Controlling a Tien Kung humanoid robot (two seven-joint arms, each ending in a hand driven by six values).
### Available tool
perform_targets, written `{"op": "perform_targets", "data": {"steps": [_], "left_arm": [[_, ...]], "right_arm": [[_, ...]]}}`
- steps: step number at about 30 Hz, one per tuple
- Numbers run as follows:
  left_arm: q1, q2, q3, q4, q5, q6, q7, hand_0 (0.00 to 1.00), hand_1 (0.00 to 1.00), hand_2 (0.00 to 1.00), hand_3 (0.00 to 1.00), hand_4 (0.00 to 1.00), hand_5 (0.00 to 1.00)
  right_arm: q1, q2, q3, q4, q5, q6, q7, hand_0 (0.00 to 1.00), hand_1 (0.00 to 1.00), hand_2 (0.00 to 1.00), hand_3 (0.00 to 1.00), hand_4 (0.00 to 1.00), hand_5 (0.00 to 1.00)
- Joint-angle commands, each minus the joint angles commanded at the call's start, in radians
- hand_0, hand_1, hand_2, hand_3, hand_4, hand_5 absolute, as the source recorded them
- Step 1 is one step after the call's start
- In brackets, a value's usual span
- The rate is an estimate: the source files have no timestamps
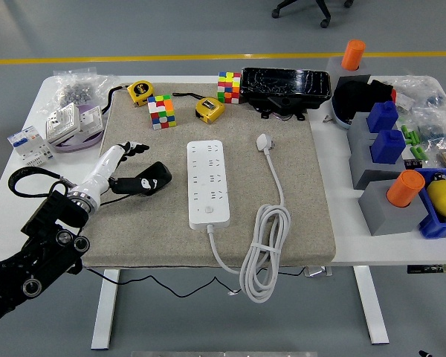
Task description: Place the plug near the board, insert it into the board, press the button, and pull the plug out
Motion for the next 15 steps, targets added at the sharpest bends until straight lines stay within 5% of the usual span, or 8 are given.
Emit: {"op": "perform_targets", "data": {"steps": [14, 15], "left_arm": [[-0.052, -0.027, 0.077, 0.063, 0.012, 0.029, 0.014, 0.759, 0.697, 0.720, 0.723, 0.998, 0.233], [-0.054, -0.028, 0.080, 0.067, 0.013, 0.031, 0.017, 0.699, 0.629, 0.620, 0.637, 0.963, 0.100]], "right_arm": [[0.001, -0.002, -0.003, 0.000, 0.002, 0.000, 0.000, 0.674, 0.684, 0.689, 0.591, 0.928, 0.525], [0.001, -0.002, -0.002, 0.000, 0.002, 0.000, 0.000, 0.674, 0.684, 0.689, 0.591, 0.927, 0.524]]}}
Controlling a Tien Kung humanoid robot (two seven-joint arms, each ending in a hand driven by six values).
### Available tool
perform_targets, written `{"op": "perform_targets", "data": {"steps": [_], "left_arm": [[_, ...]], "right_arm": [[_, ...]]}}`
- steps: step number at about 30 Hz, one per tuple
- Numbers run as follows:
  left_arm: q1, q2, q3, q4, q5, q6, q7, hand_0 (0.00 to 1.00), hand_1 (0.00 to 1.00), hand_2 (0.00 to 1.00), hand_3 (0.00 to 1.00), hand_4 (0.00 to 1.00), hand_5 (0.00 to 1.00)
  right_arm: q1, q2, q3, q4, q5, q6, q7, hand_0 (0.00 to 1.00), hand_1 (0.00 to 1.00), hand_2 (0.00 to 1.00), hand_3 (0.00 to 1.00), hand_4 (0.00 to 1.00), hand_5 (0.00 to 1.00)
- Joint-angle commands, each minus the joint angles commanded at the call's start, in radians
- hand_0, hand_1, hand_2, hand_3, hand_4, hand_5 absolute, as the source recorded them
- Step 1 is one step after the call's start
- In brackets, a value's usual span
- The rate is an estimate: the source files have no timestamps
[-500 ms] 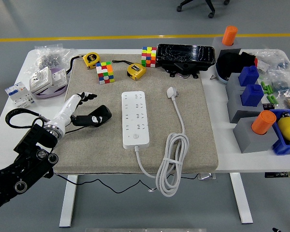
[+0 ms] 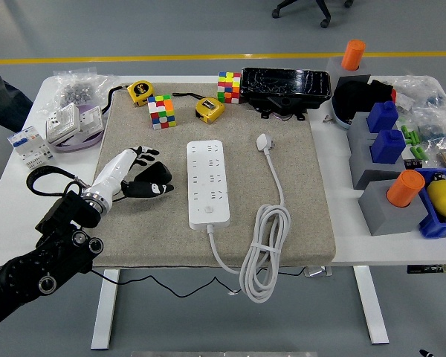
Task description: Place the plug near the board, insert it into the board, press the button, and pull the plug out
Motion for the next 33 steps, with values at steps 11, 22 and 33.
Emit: {"op": "perform_targets", "data": {"steps": [11, 22, 33], "left_arm": [[-0.011, -0.003, 0.020, 0.014, 0.017, 0.047, 0.028, 0.485, 0.511, 0.579, 0.593, 0.916, 0.056], [-0.010, -0.003, 0.013, 0.001, 0.043, 0.052, 0.073, 0.355, 0.389, 0.526, 0.562, 0.789, 0.002], [-0.010, 0.023, -0.002, -0.093, 0.028, 0.051, 0.008, 0.295, 0.339, 0.479, 0.540, 0.754, 0.002]], "right_arm": [[-0.001, 0.000, -0.001, -0.001, 0.000, 0.000, 0.000, 0.674, 0.684, 0.690, 0.592, 0.928, 0.525], [0.000, 0.000, -0.001, 0.001, -0.001, 0.000, 0.000, 0.674, 0.684, 0.690, 0.592, 0.928, 0.524], [-0.001, 0.000, 0.003, 0.000, -0.002, 0.000, 0.000, 0.675, 0.684, 0.690, 0.592, 0.929, 0.525]]}}
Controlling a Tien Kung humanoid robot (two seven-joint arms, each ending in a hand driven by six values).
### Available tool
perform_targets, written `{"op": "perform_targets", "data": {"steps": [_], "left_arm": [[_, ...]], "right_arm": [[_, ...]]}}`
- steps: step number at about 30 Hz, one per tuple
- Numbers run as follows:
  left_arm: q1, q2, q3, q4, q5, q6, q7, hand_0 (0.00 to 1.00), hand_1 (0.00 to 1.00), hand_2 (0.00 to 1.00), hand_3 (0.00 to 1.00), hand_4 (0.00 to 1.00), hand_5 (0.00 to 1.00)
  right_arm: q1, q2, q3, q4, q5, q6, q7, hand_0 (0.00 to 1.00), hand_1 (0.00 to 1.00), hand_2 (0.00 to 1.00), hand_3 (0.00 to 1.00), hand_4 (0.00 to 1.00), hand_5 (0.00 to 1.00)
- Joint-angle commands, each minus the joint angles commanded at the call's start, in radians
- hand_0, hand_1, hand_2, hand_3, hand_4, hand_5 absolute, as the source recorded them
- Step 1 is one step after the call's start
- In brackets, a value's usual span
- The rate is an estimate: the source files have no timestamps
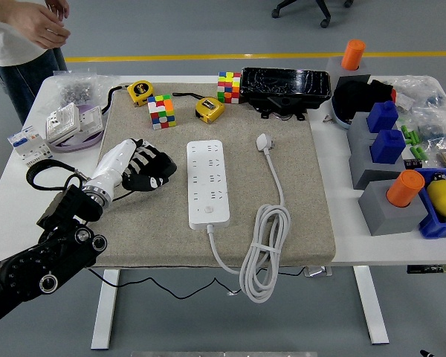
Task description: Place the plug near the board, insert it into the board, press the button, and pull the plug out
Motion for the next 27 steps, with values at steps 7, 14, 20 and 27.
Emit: {"op": "perform_targets", "data": {"steps": [7, 14, 20, 27], "left_arm": [[-0.064, 0.032, 0.093, 0.003, -0.060, 0.007, -0.179, 0.300, 0.341, 0.471, 0.535, 0.751, 0.002], [-0.145, 0.045, 0.204, 0.072, -0.041, -0.012, -0.271, 0.303, 0.345, 0.467, 0.534, 0.756, 0.002], [-0.190, 0.048, 0.271, 0.123, -0.040, -0.031, -0.276, 0.312, 0.355, 0.468, 0.535, 0.759, 0.002], [-0.207, 0.042, 0.299, 0.154, -0.043, -0.042, -0.280, 0.327, 0.360, 0.472, 0.538, 0.756, 0.002]], "right_arm": [[0.002, -0.001, -0.003, 0.001, 0.001, 0.000, 0.000, 0.675, 0.684, 0.690, 0.591, 0.928, 0.525], [0.005, -0.003, -0.011, 0.001, 0.004, 0.000, 0.000, 0.675, 0.683, 0.690, 0.593, 0.928, 0.525], [0.007, -0.005, -0.013, 0.001, 0.006, 0.000, 0.000, 0.675, 0.684, 0.690, 0.594, 0.928, 0.525], [0.005, -0.004, -0.017, 0.000, 0.007, 0.000, -0.001, 0.676, 0.684, 0.690, 0.593, 0.928, 0.524]]}}
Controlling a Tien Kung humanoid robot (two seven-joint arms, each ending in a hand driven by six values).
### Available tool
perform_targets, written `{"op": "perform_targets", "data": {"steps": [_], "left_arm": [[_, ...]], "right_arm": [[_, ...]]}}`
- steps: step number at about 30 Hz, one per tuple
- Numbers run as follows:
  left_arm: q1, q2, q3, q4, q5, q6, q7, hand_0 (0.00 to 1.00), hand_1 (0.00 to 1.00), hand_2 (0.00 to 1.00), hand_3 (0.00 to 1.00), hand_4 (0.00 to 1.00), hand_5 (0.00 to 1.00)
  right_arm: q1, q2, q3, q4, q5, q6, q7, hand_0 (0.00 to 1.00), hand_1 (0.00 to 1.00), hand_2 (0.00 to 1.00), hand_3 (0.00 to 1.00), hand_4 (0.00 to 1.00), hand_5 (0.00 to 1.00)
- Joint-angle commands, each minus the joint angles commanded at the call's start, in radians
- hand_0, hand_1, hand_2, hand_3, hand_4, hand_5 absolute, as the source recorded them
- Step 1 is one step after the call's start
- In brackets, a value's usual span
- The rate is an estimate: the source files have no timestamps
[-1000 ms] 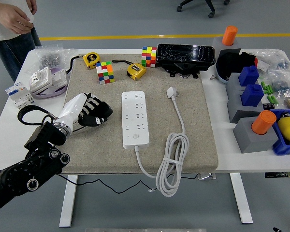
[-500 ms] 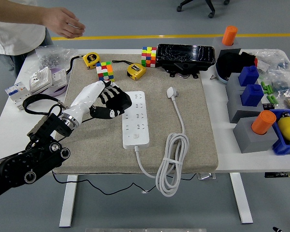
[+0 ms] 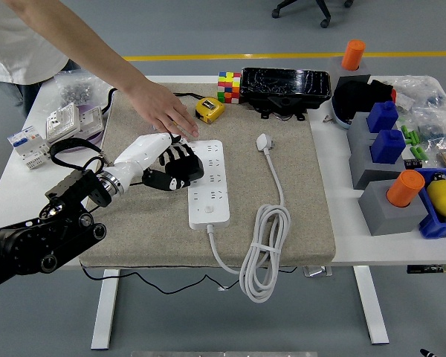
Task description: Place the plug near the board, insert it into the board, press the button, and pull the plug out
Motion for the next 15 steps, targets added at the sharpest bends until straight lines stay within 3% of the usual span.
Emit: {"op": "perform_targets", "data": {"steps": [15], "left_arm": [[-0.014, -0.009, 0.031, 0.041, 0.005, 0.010, -0.001, 0.339, 0.371, 0.480, 0.542, 0.740, 0.002]], "right_arm": [[0.000, 0.000, 0.000, 0.000, 0.000, 0.000, 0.000, 0.675, 0.684, 0.689, 0.593, 0.928, 0.524]]}}
